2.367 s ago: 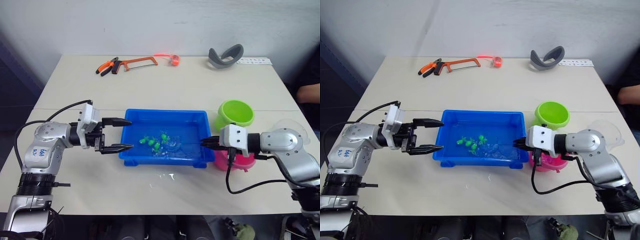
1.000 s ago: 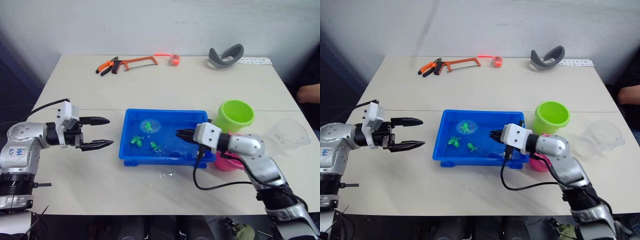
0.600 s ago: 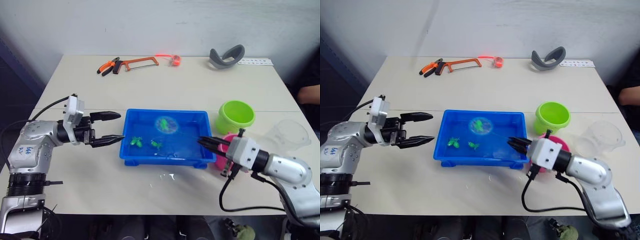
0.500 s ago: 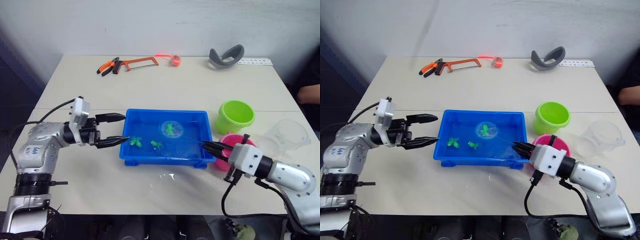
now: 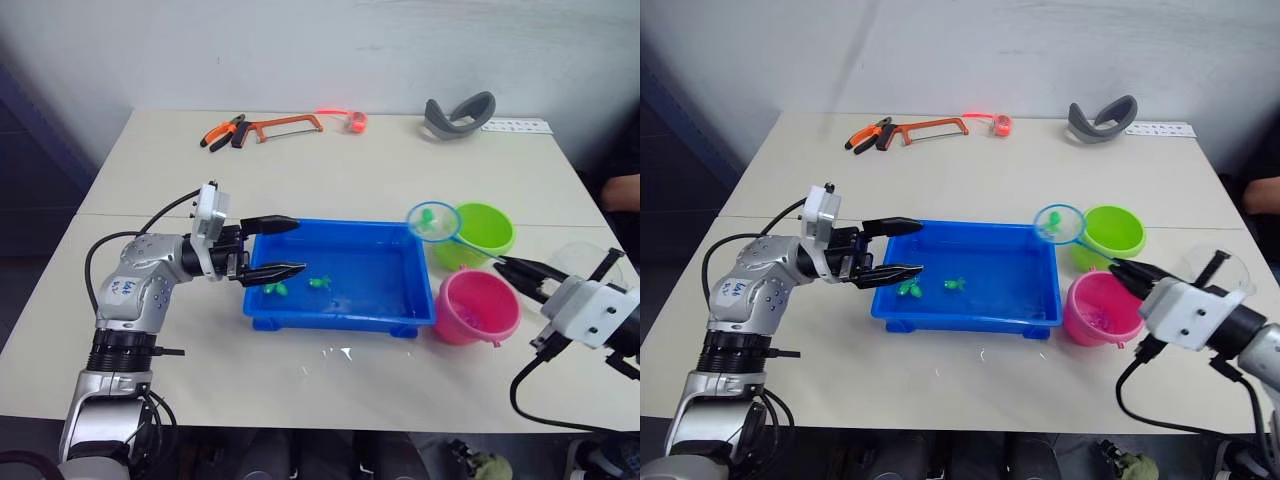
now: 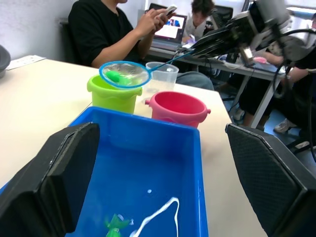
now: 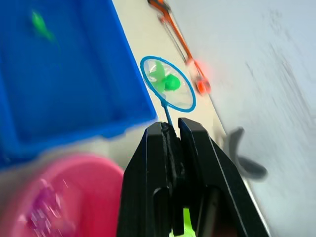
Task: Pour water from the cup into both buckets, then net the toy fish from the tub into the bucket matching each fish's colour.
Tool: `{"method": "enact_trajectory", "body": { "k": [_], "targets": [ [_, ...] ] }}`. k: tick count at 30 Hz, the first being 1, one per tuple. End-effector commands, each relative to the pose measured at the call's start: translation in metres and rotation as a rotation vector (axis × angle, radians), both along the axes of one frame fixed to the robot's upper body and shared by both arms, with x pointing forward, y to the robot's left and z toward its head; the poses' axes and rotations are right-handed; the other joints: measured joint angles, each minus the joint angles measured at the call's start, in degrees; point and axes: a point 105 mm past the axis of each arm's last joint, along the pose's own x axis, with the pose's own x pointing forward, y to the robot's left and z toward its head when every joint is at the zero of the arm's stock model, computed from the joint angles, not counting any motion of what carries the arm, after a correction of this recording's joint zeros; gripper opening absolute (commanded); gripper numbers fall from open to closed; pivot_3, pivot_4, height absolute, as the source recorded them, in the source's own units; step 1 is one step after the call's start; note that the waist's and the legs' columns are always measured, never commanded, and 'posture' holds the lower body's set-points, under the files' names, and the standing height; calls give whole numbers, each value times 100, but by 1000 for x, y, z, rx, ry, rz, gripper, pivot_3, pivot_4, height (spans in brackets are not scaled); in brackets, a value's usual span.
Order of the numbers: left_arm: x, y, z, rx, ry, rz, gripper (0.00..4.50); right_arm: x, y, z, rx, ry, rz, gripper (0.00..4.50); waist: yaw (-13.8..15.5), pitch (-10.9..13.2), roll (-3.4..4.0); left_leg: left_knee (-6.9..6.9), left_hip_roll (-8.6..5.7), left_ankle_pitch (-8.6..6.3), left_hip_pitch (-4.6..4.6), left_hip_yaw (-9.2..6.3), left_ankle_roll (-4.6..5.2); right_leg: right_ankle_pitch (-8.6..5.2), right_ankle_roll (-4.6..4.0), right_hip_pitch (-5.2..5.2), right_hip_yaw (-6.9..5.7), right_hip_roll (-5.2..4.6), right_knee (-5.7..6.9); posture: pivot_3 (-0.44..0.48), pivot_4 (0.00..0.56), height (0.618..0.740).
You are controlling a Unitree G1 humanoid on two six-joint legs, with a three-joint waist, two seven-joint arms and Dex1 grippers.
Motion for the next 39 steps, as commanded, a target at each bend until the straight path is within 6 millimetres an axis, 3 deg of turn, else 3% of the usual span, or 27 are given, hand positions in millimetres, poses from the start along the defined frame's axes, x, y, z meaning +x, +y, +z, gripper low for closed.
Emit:
{"method": "enact_trajectory", "body": {
  "k": [1, 5, 13, 18, 22, 26, 31, 39],
  "targets": [
    [-3, -10, 13, -16, -61, -27, 4448, 8, -26, 8, -139, -85, -56, 0, -4, 0, 1, 0, 0, 0, 1, 1, 0, 0, 0, 0, 1, 0, 0, 0, 150, 740],
    [-2, -19, 13, -37, -74, -31, 4448, 23, -50, 10, -319, -152, -93, 0, -17, 0, 1, 0, 0, 2, 3, 6, 0, 0, 0, 0, 4, -2, 1, 0, 150, 740],
    [-2, -28, 10, -70, -76, -39, 4448, 40, -67, 14, -773, -266, -27, 0, -24, 1, 4, -1, 4, 6, 5, 7, -7, 0, 0, -1, 7, -16, 0, 0, 150, 740],
    [-1, -33, 9, -90, -75, -47, 4448, 43, -71, 17, -940, -330, 32, 0, -19, 1, 4, -1, 4, 7, 3, 5, -9, -1, -1, -1, 6, -18, -2, 0, 150, 740],
    [2, -32, 7, -104, -77, -38, 4448, 43, -76, 12, -998, -337, 50, 0, -22, 1, 4, -1, 4, 8, 2, 4, -10, -1, -1, 0, 5, -15, -5, 0, 150, 740],
    [3, -32, 5, -109, -82, -32, 4448, 39, -63, 9, -1001, -384, 113, 0, -24, 1, 4, -2, 6, 9, 0, 4, -11, -1, -1, 0, 6, -12, -7, 0, 150, 740],
    [4, -30, 4, -110, -82, -28, 4448, 39, -72, 11, -1031, -400, 61, 0, -18, 1, 4, -3, 6, 9, 0, 3, -12, -1, -1, 0, 6, -9, -8, 0, 150, 740],
    [6, -30, 3, -112, -86, -26, 4448, 41, -63, 14, -1040, -415, 79, 0, -26, 2, 6, -3, 8, 9, 1, 3, -12, -1, -1, 0, 8, 14, -8, 0, 150, 740]
  ]
}}
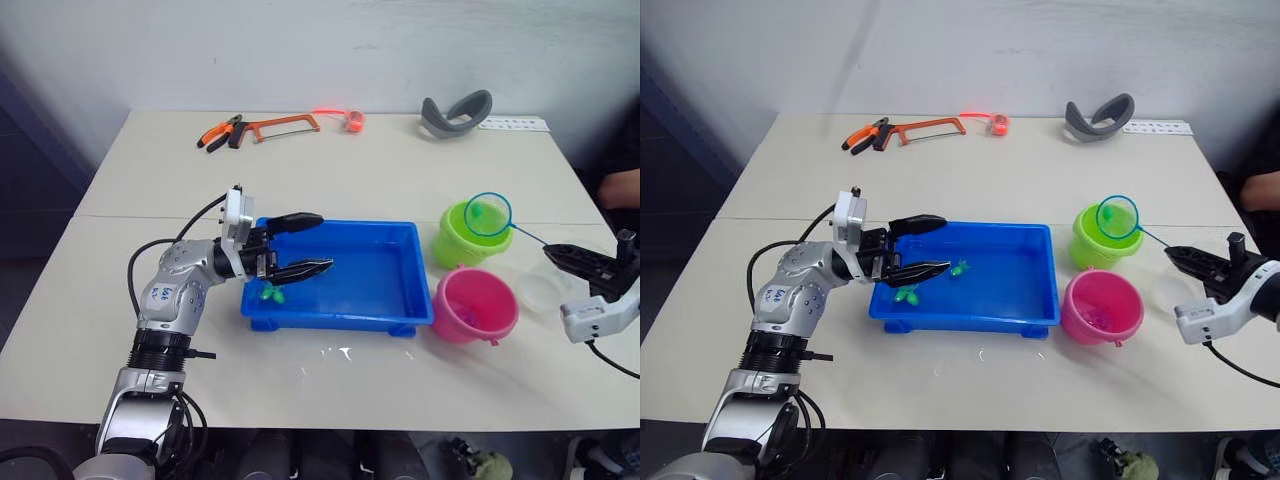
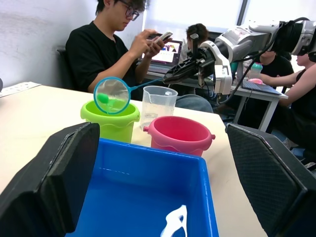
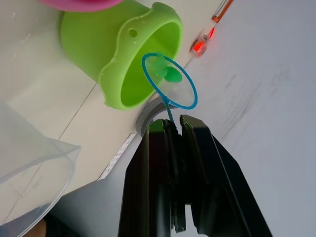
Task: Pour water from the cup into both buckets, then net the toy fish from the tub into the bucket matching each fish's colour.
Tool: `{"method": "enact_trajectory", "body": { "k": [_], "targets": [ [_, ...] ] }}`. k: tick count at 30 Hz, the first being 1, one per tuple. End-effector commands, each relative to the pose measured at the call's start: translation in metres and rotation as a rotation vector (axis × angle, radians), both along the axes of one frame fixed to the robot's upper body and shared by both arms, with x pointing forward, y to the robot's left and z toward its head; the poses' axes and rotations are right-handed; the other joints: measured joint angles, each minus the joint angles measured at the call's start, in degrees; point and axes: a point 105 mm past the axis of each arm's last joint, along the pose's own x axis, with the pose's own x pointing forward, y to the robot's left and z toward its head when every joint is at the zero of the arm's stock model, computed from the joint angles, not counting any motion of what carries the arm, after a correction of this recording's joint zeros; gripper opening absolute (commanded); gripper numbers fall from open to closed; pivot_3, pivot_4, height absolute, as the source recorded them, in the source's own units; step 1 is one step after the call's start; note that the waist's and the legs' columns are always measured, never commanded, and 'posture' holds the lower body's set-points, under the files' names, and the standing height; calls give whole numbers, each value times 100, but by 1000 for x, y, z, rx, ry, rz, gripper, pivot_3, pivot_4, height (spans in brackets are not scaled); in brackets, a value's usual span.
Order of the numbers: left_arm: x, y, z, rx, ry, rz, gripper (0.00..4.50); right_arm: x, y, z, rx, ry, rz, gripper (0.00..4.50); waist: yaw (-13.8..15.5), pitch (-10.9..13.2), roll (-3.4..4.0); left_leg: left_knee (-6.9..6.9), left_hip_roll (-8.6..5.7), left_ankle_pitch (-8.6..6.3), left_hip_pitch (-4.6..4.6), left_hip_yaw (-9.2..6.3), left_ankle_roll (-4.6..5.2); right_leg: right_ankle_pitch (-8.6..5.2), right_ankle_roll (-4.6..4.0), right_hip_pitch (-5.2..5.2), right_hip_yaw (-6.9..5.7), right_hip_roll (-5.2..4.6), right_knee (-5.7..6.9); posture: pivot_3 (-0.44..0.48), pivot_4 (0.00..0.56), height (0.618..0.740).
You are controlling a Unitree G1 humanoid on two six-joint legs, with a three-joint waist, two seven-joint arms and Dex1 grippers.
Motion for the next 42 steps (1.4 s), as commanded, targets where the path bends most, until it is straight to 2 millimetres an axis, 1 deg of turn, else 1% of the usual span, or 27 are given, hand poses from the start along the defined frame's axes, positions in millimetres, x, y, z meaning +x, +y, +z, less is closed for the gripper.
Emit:
{"method": "enact_trajectory", "body": {
  "k": [1, 2, 3, 5, 7, 9, 10, 11, 12, 15, 19, 20, 23, 27, 30, 32, 35, 36, 37, 39, 40, 42],
  "targets": [
    [0, -1, 7, -3, -44, -8, 4448, 3, -5, 15, -24, -34, -32, 0, -1, 0, 0, 0, 2, 0, 0, -1, -1, 0, 0, 0, 3, 6, -1, 0, 150, 740],
    [0, -1, 7, -3, -44, -6, 4448, 4, -13, 17, -25, -45, -66, 0, -2, 0, 0, 0, 3, 0, 0, -1, -1, 0, 0, 0, 5, 10, -2, 0, 150, 740],
    [0, -1, 6, -4, -43, -4, 4448, 5, -16, 18, -27, -51, -73, 0, 1, 0, 0, 0, 4, 0, 0, 0, -1, 0, 0, 0, 7, 12, -2, 0, 150, 740],
    [0, -1, 6, -5, -43, -2, 4448, 2, 3, 18, -16, -40, 18, 0, 8, 0, 0, 0, 4, 0, -1, -1, -1, 0, 0, 0, 7, 13, -3, 0, 150, 740],
    [0, -1, 5, -7, -43, -1, 4448, 0, 16, 14, -2, -16, 67, 0, 1, 0, 0, 0, 5, 0, -1, -1, -1, 0, 0, 0, 8, 16, -3, 0, 150, 740],
    [1, -2, 5, -8, -43, 1, 4448, 2, 13, 11, -2, -7, 36, 0, 0, 0, 1, 0, 8, 0, -1, -3, -4, 0, 0, 0, 8, 20, -3, 0, 150, 740],
    [1, -2, 5, -10, -43, 3, 4448, 4, 5, 13, 2, -18, -2, 0, 1, 1, 1, 0, 8, 1, -1, -2, -4, 0, 0, 0, 9, 19, -3, 0, 150, 740],
    [1, -2, 5, -11, -44, 4, 4448, 4, 2, 15, -5, -27, -11, 0, 1, 0, 1, 0, 8, 1, -1, -2, -4, 0, 0, 0, 9, 20, -3, 0, 150, 740],
    [1, -2, 4, -12, -44, 5, 4448, 3, 5, 18, 7, -33, 11, 0, 0, 0, 1, 0, 8, 1, -1, -1, -4, 0, 0, 0, 9, 20, -3, 0, 150, 740],
    [1, -1, 4, -13, -46, 6, 4448, -1, 15, 16, -11, -11, 64, 0, 6, 1, 1, 1, 8, 1, -1, -2, -4, 0, -1, 0, 9, 20, -3, 0, 150, 740],
    [3, -1, 4, -16, -49, 12, 4448, 4, -12, 12, 3, -13, -78, 0, 11, 1, 1, 0, 8, 1, -1, -2, -4, 0, 0, 0, 9, 21, -4, 0, 150, 740],
    [3, -1, 5, -16, -50, 13, 4448, 4, -16, 11, 5, -11, -92, 0, 16, 1, 1, 1, 8, 1, -1, -2, -4, 0, 0, 1, 9, 20, -3, 0, 150, 740],
    [3, 0, 5, -14, -51, 14, 4448, 2, -16, 9, 17, -7, -86, 0, 4, 0, 1, 0, 8, 1, -1, -2, -4, 0, -1, 1, 9, 20, -4, 0, 150, 740],
    [3, 1, 5, -12, -51, 16, 4448, 0, -18, 11, 42, -30, -98, 0, 1, 0, 1, 0, 10, 1, -1, -2, -4, 0, -1, 1, 10, 22, -3, 0, 150, 740],
    [2, 2, 6, -11, -52, 18, 4448, -3, -18, 20, 96, -70, -98, 0, 2, 0, 1, 0, 10, 1, -1, -2, -5, 0, -1, 1, 10, 22, -3, 0, 150, 740],
    [1, 5, 6, -13, -57, 26, 4448, -5, -14, 32, 173, -112, -88, 0, 2, 1, 1, 0, 10, 1, -1, -2, -5, 0, -1, 1, 10, 23, -4, 0, 150, 740],
    [-1, 16, 8, -11, -63, 47, 4448, -11, 1, 45, 325, -116, -28, 0, 2, 1, 1, 0, 10, 1, -1, -3, -5, 0, -1, 1, 10, 23, -5, 0, 150, 740],
    [-1, 25, 8, -10, -67, 72, 4448, -14, 17, 44, 431, -47, 23, 0, -9, 1, 1, 0, 10, 1, 0, -3, -5, 0, -1, 1, 10, 23, -4, 0, 150, 740],
    [-2, 32, 8, -9, -70, 89, 4448, -17, 28, 42, 505, 13, 57, 0, -41, 1, 1, 0, 13, 1, -1, -3, -5, 0, -1, 1, 10, 25, -5, 0, 150, 740],
    [-1, 53, 9, -26, -78, 170, 4448, -22, 58, 44, 694, 148, 134, 0, -86, 1, 1, -1, 25, -2, 2, -6, -11, 0, -2, 4, 9, 25, -8, 0, 150, 740],
    [0, 60, 10, -34, -82, 201, 4448, -23, 66, 46, 755, 196, 147, 0, -114, 1, 1, -1, 27, -2, 2, -8, -11, 1, -3, 4, 9, 24, -9, 0, 150, 740],
    [1, 80, 6, 6, -130, 296, 4448, -27, 89, 42, 876, 362, 180, 0, -111, 1, 1, 3, 32, -2, 3, -11, -11, 2, -5, 6, 8, 17, -6, 0, 150, 740]
  ]
}}
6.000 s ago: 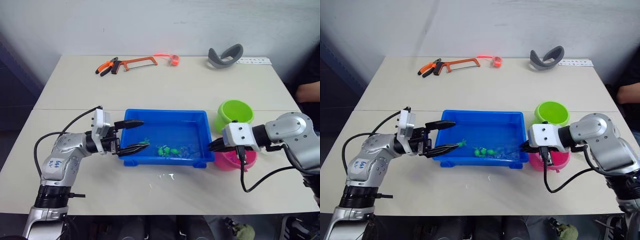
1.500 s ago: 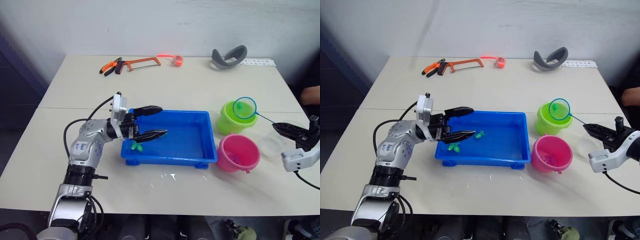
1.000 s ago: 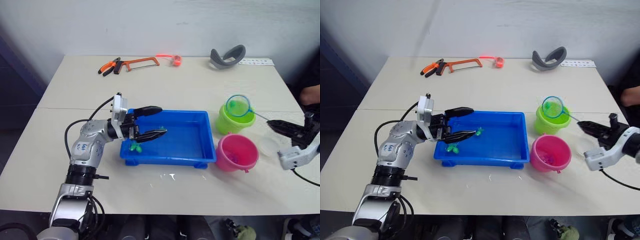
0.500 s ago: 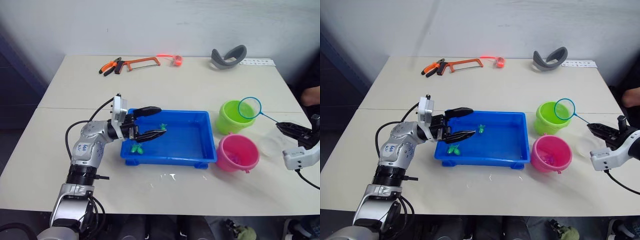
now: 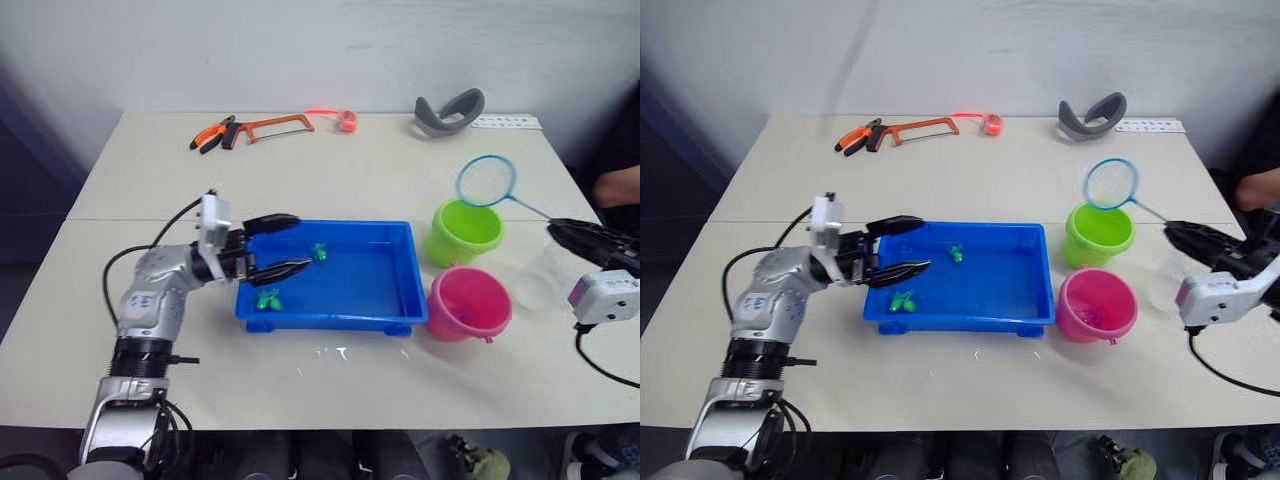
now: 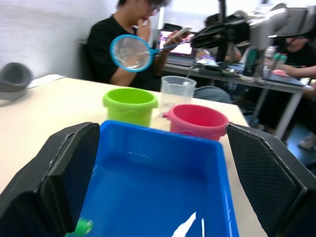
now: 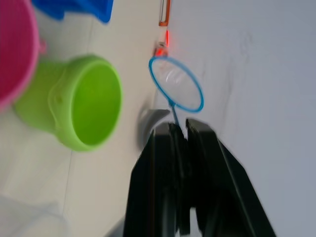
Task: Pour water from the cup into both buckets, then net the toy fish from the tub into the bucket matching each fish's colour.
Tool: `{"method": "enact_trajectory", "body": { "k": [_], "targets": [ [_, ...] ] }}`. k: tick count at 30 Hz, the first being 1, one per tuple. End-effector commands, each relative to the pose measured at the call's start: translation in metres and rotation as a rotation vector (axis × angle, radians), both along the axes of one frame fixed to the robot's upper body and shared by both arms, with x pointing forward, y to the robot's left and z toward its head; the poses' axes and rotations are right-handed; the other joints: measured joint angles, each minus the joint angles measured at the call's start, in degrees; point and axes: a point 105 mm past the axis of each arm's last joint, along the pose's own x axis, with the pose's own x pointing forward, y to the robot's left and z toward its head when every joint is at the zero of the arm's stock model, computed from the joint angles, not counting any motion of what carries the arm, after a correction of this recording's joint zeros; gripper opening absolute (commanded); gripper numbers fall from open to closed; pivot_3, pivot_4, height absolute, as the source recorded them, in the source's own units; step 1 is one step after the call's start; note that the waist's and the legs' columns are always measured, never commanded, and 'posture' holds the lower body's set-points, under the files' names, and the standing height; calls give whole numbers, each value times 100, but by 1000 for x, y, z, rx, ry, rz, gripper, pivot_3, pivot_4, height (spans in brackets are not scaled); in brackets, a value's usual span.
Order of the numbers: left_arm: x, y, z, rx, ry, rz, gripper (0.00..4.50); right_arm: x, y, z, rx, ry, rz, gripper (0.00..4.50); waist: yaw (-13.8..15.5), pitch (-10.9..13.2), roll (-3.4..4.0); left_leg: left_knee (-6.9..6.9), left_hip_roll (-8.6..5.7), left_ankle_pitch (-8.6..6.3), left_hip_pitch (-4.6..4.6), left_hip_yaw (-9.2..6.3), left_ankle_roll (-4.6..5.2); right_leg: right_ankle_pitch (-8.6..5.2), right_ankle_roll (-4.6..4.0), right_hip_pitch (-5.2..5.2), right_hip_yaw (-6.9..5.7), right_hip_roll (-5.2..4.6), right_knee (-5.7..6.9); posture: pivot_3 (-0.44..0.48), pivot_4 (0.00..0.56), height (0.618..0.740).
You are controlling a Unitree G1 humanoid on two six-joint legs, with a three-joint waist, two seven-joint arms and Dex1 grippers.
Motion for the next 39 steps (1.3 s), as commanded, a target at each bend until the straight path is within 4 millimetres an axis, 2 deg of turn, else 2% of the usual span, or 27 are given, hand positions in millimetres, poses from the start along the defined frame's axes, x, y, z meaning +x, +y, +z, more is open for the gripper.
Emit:
{"method": "enact_trajectory", "body": {
  "k": [1, 5, 10, 13, 18, 22, 28, 33, 39],
  "targets": [
    [-5, 37, 6, 40, -99, 132, 4448, -8, 40, 4, 212, 226, 137, 0, -4, 0, 0, 1, -1, 0, 1, -1, 0, 0, 0, 1, 0, -3, 1, 0, 150, 740],
    [-19, 69, 1, 104, -62, 201, 4448, -9, 68, -14, 250, 481, 190, 0, -3, 0, 0, 2, 2, -2, 4, -2, 2, 1, -3, 1, -2, -15, -1, 0, 150, 740],
    [-37, 93, -5, 168, 4, 235, 4448, 2, 79, -39, 218, 643, 143, 0, 38, 0, -1, 0, -19, -11, 0, -13, 16, -2, -8, 0, -24, -61, -29, 0, 150, 740],
    [-47, 99, -5, 175, 46, 238, 4448, 12, 84, -53, 195, 707, 108, 0, 19, 0, -1, 0, -29, -15, -7, -17, 23, -1, -7, -1, -27, -72, -35, 0, 150, 740],
    [-56, 97, -3, 190, 87, 225, 4448, 21, 87, -74, 162, 815, 59, 0, -6, 1, 1, -3, -30, -16, -11, -17, 21, -1, -7, -7, -30, -71, -31, 0, 150, 740],
    [-56, 91, -5, 216, 97, 221, 4448, 39, 101, -87, 186, 798, 54, 0, -15, -2, -5, -2, -29, -15, -10, -14, 19, -1, -7, -5, -32, -67, -25, 0, 150, 740],
    [-50, 85, -9, 255, 93, 223, 4448, 67, 124, -90, 225, 698, 81, 0, -26, 0, -1, -3, -31, -12, -9, -6, 13, -1, -7, -14, -28, -65, 3, 0, 150, 740],
    [-48, 82, -8, 247, 89, 217, 4448, 73, 133, -89, 283, 678, 104, 0, -12, 0, -2, -3, -33, -12, -12, -6, 14, -2, -6, -18, -33, -65, 11, 0, 150, 740],
    [-45, 80, -7, 238, 87, 213, 4448, 62, 138, -82, 318, 570, 179, 0, -20, 0, -1, -3, -34, -12, -13, -5, 14, -2, -6, -18, -33, -64, 11, 0, 150, 740]
  ]
}}
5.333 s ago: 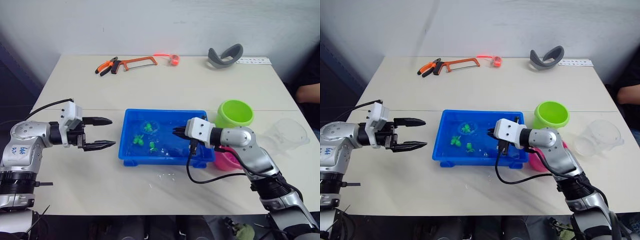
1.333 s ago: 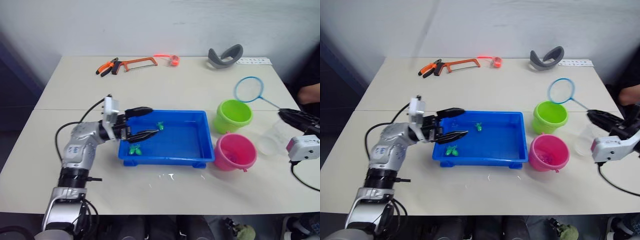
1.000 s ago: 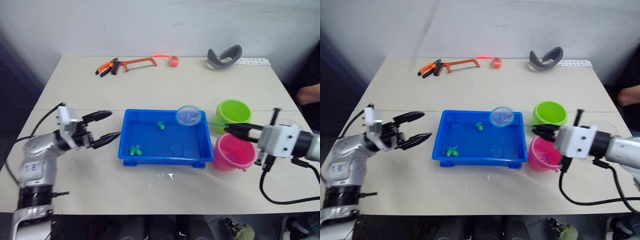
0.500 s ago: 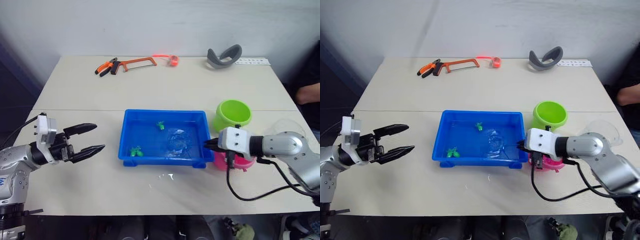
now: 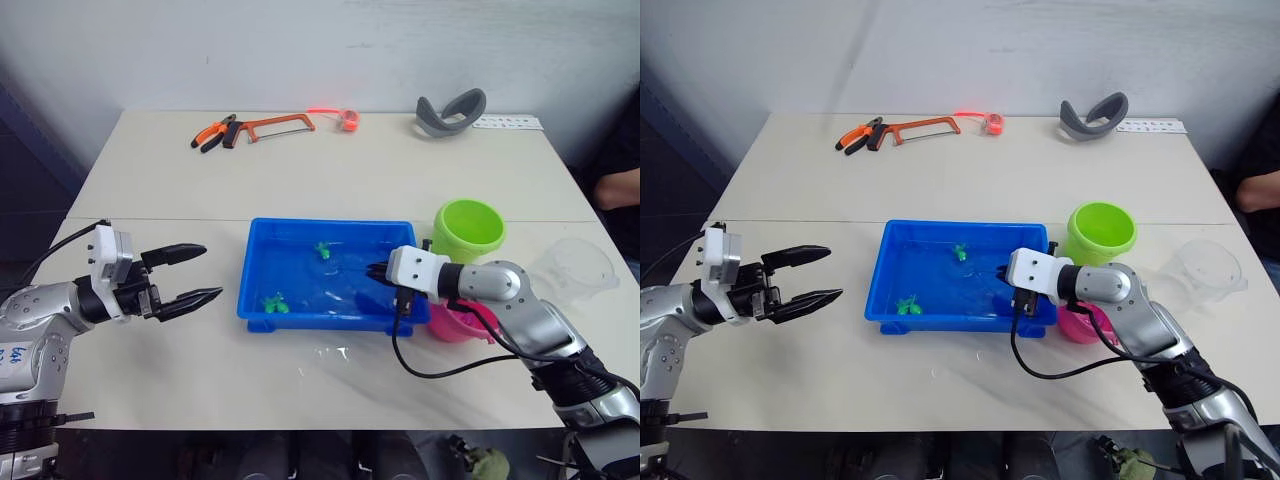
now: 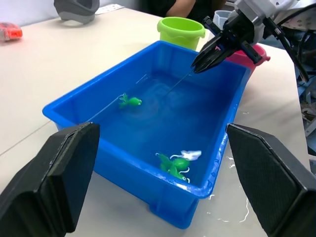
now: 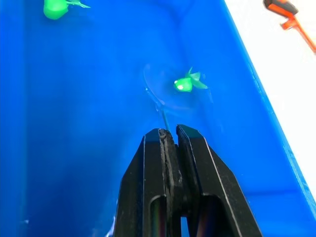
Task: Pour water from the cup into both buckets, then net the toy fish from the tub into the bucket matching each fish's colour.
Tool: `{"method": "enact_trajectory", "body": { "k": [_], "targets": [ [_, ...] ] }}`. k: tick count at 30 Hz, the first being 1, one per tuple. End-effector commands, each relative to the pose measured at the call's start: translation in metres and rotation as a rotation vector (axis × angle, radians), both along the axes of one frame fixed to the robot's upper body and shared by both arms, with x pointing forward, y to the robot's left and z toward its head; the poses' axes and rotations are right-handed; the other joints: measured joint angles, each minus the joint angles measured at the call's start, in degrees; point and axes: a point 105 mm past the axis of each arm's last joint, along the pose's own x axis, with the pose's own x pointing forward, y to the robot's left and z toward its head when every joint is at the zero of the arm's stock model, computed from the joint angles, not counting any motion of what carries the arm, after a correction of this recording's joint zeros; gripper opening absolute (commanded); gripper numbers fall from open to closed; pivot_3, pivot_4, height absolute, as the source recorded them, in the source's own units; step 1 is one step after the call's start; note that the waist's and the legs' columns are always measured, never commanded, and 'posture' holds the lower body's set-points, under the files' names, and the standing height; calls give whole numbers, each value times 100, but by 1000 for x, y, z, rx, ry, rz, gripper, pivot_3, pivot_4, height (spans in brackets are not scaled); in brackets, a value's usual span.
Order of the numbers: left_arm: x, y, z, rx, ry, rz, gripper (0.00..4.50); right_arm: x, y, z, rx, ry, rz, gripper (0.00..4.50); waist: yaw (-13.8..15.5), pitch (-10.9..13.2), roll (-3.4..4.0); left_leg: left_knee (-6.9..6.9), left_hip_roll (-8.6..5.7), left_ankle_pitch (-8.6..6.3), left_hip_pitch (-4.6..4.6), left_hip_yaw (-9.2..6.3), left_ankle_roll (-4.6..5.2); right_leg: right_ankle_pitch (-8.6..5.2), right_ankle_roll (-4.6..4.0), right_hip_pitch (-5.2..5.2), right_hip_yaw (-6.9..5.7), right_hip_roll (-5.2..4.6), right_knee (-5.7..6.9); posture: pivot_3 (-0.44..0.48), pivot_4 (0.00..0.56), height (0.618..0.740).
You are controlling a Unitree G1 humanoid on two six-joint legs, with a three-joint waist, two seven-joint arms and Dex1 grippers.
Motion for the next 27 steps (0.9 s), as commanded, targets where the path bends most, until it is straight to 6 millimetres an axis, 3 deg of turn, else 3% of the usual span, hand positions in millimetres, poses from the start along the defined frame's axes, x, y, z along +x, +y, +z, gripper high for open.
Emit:
{"method": "enact_trajectory", "body": {
  "k": [1, 7, 13, 27],
  "targets": [
    [2, -4, 6, 6, -36, -15, 4448, -5, 5, 20, 89, -117, 21, 0, -6, 0, 0, 0, 0, 0, 0, 1, 0, 0, 0, 0, 0, 1, 0, 0, 150, 740],
    [9, -9, 6, -2, -36, -38, 4448, -17, -2, 17, 61, -171, 59, 0, -3, 0, 0, 0, 1, 1, 1, 3, -2, 0, 0, -1, 3, 4, 1, 0, 150, 740],
    [15, -23, 7, -18, -50, -94, 4448, -38, -19, 34, 61, -271, 61, 0, 19, 0, 0, 0, -2, 1, 0, 2, -1, 0, 1, 3, 2, 2, 0, 0, 150, 740],
    [33, -84, 24, -97, -106, -320, 4448, -96, -81, 82, -23, -463, -62, 0, 136, -1, -1, 2, -1, 3, 9, 10, 0, 0, 3, 9, 9, 15, 2, 0, 150, 740]
  ]
}}
